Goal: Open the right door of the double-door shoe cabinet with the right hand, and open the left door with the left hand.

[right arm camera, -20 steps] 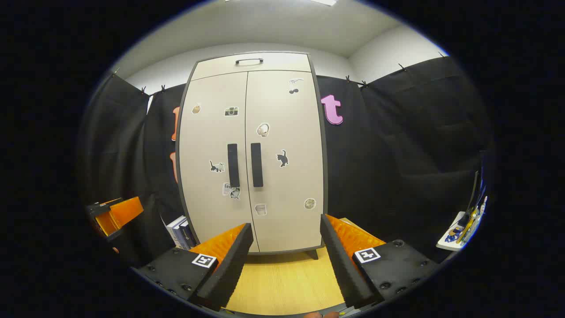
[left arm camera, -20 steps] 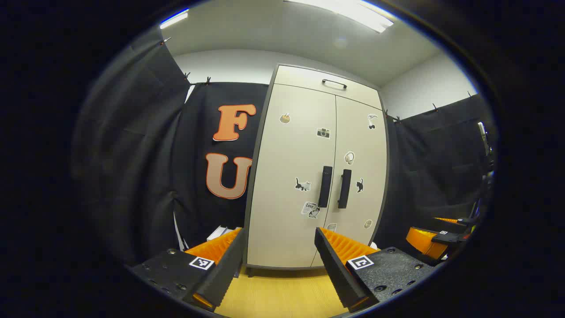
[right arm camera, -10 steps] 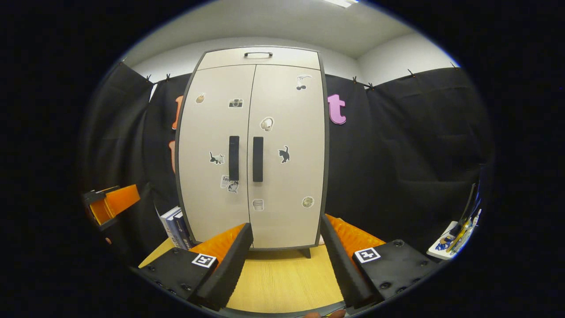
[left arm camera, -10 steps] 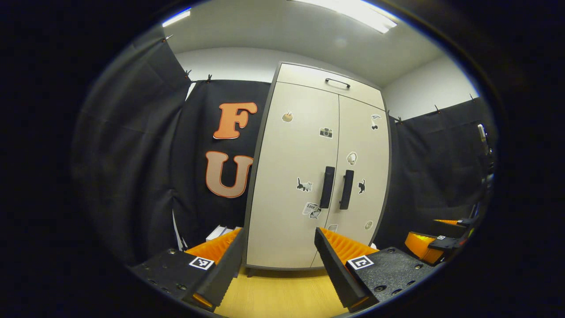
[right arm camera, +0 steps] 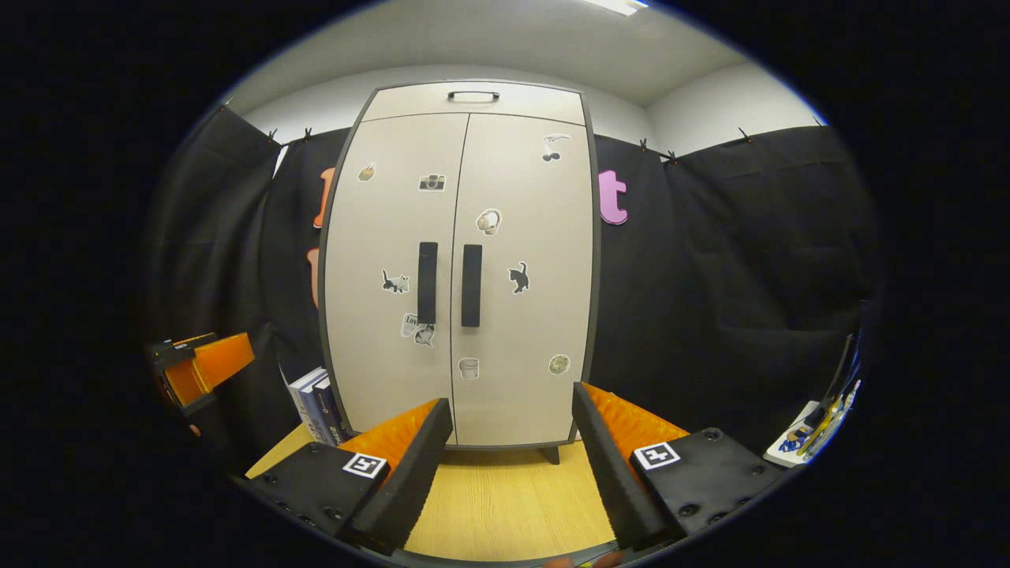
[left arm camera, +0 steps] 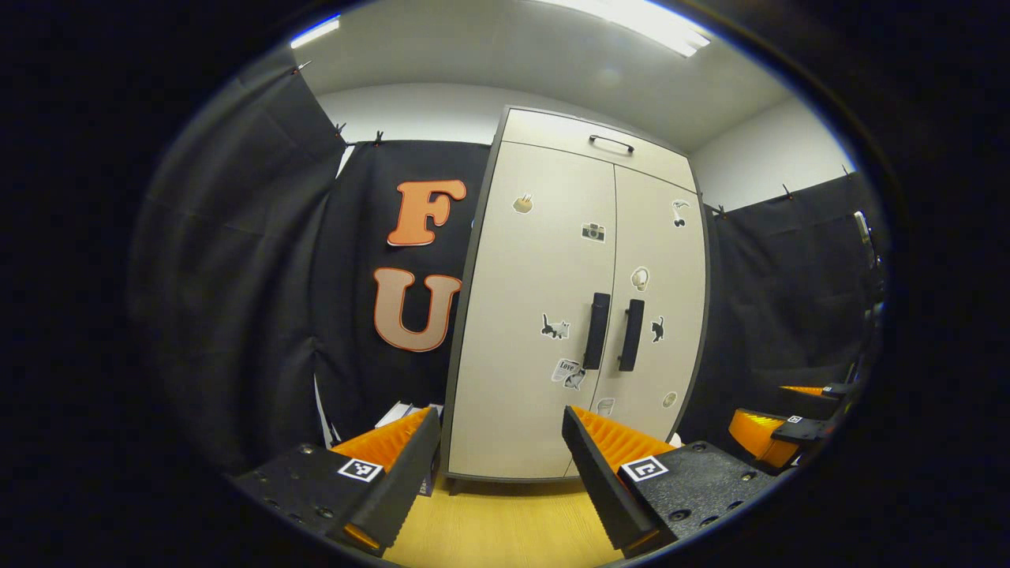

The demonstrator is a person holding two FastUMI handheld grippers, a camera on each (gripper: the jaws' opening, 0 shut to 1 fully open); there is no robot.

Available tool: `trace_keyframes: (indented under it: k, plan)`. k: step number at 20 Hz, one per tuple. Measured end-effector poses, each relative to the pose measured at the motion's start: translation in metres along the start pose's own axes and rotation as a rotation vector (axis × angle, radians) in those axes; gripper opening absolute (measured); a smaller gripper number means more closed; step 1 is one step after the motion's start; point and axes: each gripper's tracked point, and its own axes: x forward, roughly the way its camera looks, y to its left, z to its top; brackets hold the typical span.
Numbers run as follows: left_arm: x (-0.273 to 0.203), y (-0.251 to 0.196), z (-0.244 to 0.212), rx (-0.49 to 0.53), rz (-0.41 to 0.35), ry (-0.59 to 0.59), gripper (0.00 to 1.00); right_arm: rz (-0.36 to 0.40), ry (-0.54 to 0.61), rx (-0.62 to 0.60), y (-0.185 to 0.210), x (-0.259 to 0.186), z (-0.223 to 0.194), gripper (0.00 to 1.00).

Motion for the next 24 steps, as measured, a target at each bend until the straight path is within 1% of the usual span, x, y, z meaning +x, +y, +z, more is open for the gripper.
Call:
trace_keyframes:
  k: [5, 7, 13, 15, 17, 19, 21, 24]
  plan:
    - [0.004, 0.001, 0.003, -0.001, -0.009, -0.011, 0.95, 0.009, -0.011, -0.004, 0.007, 0.005, 0.004, 0.98]
    - [0.006, 0.001, -0.003, 0.007, -0.008, -0.002, 0.95, 0.011, -0.007, -0.013, 0.01, 0.01, 0.004, 0.98]
    - [0.013, 0.003, -0.012, -0.005, -0.013, 0.023, 0.95, 0.037, -0.009, -0.011, 0.031, 0.034, 0.014, 0.98]
    - [0.019, 0.002, -0.015, -0.006, -0.02, 0.029, 0.95, 0.038, -0.005, 0.012, 0.032, 0.048, 0.016, 0.98]
    - [0.026, 0.002, -0.017, 0.013, -0.027, 0.037, 0.94, 0.034, 0.019, 0.051, 0.033, 0.065, 0.018, 0.98]
    - [0.03, -0.001, -0.021, 0.018, -0.043, 0.048, 0.95, 0.029, 0.026, 0.082, 0.033, 0.083, 0.027, 0.98]
    - [0.032, -0.002, -0.025, 0.015, -0.055, 0.056, 0.95, 0.024, 0.019, 0.087, 0.033, 0.103, 0.038, 0.98]
    - [0.039, -0.003, -0.033, 0.04, -0.064, 0.075, 0.94, 0.017, 0.01, 0.093, 0.032, 0.133, 0.056, 0.98]
